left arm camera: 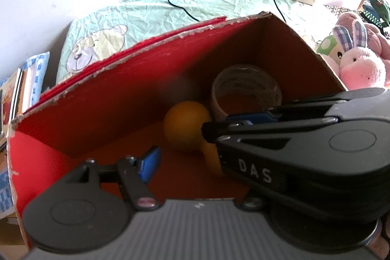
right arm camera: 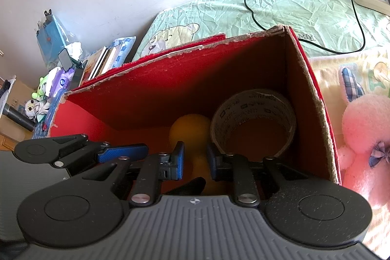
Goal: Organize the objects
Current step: 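Lower the gourd toy beside the tape roll and open the right tool, then move the right tool out of the box toward the white cloth shoe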
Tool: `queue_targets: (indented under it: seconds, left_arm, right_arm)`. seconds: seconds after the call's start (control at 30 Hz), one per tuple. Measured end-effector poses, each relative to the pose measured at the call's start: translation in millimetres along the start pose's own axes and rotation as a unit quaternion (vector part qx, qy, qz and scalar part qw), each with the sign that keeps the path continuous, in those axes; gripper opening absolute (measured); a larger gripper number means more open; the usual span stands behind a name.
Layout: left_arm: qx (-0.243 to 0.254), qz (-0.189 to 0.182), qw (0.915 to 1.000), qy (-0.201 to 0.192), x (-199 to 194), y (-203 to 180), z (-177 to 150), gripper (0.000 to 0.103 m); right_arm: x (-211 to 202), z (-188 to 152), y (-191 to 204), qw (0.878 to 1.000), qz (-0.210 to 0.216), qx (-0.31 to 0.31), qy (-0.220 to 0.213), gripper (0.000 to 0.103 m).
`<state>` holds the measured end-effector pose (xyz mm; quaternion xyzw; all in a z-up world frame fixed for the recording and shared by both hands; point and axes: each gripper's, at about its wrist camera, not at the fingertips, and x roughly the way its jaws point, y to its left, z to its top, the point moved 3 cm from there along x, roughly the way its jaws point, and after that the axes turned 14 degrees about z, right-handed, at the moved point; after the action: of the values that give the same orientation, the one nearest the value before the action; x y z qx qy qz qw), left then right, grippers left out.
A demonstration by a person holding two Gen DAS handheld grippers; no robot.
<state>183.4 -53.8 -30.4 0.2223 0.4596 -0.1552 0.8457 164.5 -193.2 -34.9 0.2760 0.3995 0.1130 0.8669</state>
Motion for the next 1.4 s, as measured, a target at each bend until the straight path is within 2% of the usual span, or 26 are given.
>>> queue_targets:
  seconds: [0.47, 0.63, 0.73, 0.87, 1.03, 1.2, 1.3, 1.4]
  left_arm:
    - [0.002, 0.007, 1.0000, -0.006, -1.8, -2.5, 0.7, 0.071]
    - [-0.008, 0.020, 0.9996, -0.017, -11.1, 1.0, -1.1, 0.071]
    - [-0.013, 0.034, 0.9991, -0.022, -21.7, 3.0, -4.5, 0.072]
    - [-0.022, 0.060, 0.9975, -0.031, -39.2, 2.6, -9.2, 0.075]
    - [-0.038, 0.070, 0.9963, -0.033, -60.0, 1.7, -15.1, 0.084]
    - [-0.055, 0.082, 0.9946, -0.033, -79.9, -1.3, -21.9, 0.086]
    - [-0.064, 0.088, 0.9937, -0.026, -86.1, -3.7, -25.8, 0.088]
    - [-0.072, 0.097, 0.9925, -0.018, -92.8, -7.8, -32.1, 0.088]
  right_arm:
    - [0.6, 0.3, -0.3, 1.000, -0.008, 0.003, 0.007, 0.022]
    - [-13.2, -2.5, 3.5, 0.999, -0.024, -0.001, -0.027, 0.026]
    - [-25.4, -2.5, 1.7, 0.999, -0.005, 0.019, -0.046, 0.026]
    - [-42.2, -5.0, 7.3, 0.998, -0.002, 0.008, -0.067, 0.026]
    - [-58.0, -12.9, 12.2, 0.997, 0.011, -0.004, -0.082, 0.028]
    - [-70.0, -20.6, 17.6, 0.996, 0.019, -0.025, -0.086, 0.028]
    - [-78.8, -24.3, 21.7, 0.995, 0.026, -0.037, -0.093, 0.035]
    - [-87.5, -27.6, 25.8, 0.993, 0.031, -0.052, -0.099, 0.037]
